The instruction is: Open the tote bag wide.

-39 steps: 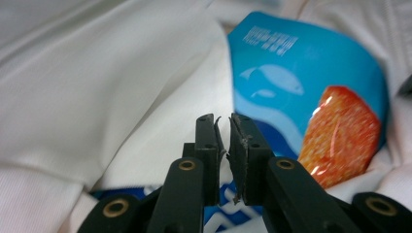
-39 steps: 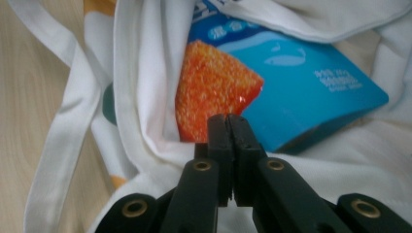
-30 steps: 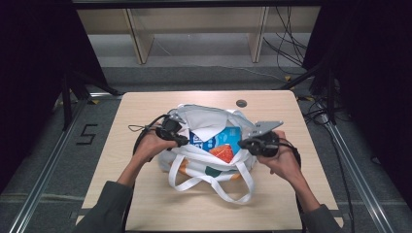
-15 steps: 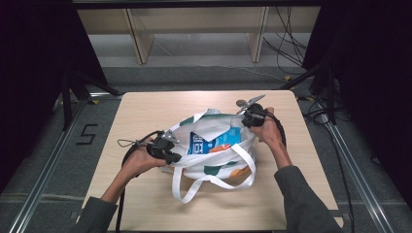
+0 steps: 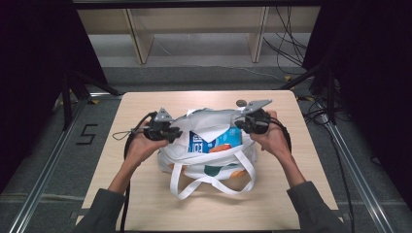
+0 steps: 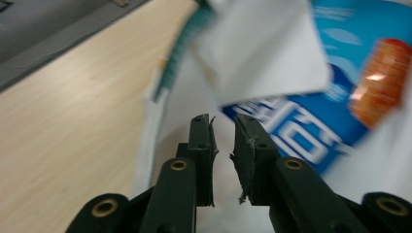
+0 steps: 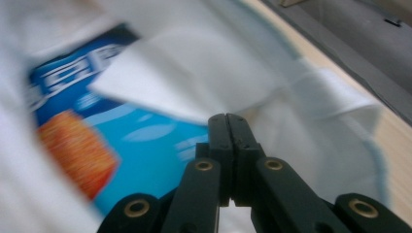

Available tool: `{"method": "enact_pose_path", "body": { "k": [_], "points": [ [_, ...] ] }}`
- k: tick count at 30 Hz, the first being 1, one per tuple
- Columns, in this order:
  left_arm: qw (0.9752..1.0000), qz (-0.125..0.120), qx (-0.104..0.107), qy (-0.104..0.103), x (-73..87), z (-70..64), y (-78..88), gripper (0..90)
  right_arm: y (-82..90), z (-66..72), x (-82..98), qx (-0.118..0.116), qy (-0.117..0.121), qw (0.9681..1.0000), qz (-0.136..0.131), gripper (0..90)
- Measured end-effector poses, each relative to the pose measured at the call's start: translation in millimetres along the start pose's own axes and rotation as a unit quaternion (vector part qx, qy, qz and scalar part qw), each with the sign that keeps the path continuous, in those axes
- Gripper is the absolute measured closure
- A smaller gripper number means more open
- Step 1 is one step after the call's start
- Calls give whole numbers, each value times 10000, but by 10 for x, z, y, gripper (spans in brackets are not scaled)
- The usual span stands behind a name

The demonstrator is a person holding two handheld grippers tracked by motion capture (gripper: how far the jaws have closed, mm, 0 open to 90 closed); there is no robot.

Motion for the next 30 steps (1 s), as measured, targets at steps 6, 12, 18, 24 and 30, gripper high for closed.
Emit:
{"method": "enact_pose_path", "body": {
  "k": [6,12,18,24,30],
  "points": [
    [9978,379,-209,498,133,228,-256,801,-32,132,399,-56,57,9978,656,900],
    [9922,524,87,1128,422,463,-412,886,-118,160,710,-258,-117,9952,941,900],
    [9966,200,105,796,287,333,-157,810,34,149,504,-177,195,9990,356,892],
    [9977,-281,-2,614,106,240,68,785,220,-138,227,177,-269,9984,-454,900],
    [9990,41,271,364,241,65,-80,775,6,-395,289,350,-786,9949,-523,900]
  ]
}}
Point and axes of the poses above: each handheld gripper's, and its own axes: y roughly backward along the jaws, x roughly out of its underside, z roughly to its left, the point moved 4 cm from there along -y, roughly forward along the jaws, and after that the axes turned 5 degrees about z, right-handed, at the moved point
